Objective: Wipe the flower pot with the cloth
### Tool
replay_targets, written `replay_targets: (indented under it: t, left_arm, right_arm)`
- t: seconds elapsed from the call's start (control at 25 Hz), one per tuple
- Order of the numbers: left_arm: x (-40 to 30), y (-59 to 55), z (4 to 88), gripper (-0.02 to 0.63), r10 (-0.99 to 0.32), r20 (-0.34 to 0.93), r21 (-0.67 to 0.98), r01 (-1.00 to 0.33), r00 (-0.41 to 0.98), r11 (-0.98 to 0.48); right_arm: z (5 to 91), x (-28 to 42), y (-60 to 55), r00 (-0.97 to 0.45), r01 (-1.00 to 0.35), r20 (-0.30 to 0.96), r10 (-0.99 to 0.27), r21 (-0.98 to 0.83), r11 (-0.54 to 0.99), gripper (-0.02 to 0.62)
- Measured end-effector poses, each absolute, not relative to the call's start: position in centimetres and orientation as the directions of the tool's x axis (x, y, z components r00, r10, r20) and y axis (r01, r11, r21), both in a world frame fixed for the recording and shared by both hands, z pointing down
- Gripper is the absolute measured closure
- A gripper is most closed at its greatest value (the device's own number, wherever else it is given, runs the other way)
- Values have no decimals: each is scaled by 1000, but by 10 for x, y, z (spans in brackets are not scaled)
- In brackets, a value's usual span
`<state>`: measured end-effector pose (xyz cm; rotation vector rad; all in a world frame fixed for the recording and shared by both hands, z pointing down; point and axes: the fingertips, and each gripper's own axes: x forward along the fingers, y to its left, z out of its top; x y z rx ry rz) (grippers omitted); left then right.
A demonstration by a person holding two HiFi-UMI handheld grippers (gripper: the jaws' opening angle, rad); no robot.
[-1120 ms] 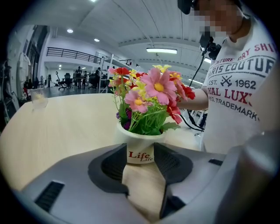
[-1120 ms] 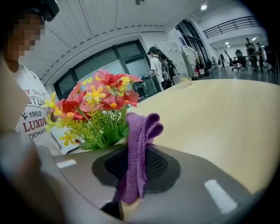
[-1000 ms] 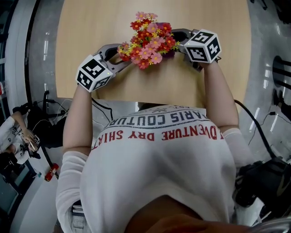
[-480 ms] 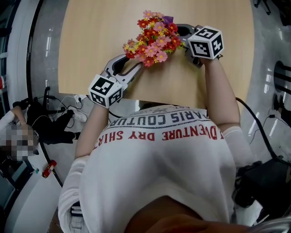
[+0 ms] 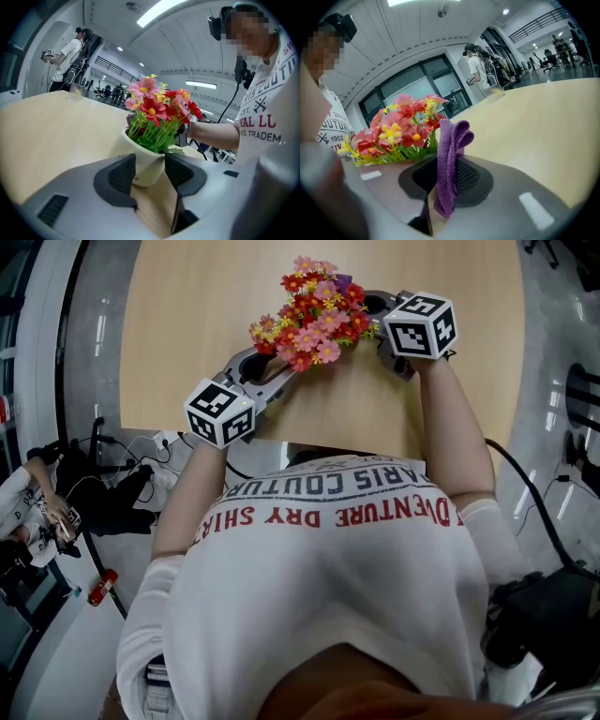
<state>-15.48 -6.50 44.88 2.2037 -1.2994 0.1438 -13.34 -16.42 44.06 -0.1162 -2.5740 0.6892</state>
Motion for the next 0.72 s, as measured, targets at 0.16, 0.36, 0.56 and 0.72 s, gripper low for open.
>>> replay_targets:
  t: [0.16,0.36,0.56,0.72]
  left_arm:
    - [-159,-65,452,411,-712,384,401,-801,588,-445]
    - [-152,-66,452,411,-602,412,393,-730,684,-559]
    - [-145,-71,453,411,-479,452,385,-649,753,-657]
    - [-137,-76,454,411,-372,485,382,-575,791,-723]
  right_arm:
    - [442,-131,-161,-890,-58,420,178,-493,868,532]
    - [442,-112,-155,-892,-83,425,152,-486,870,532]
    - [442,-94,-151,-894,-106,429,130,-484,869,532]
    - [443,-80,-147,-891,-119,438,122,-484,867,532]
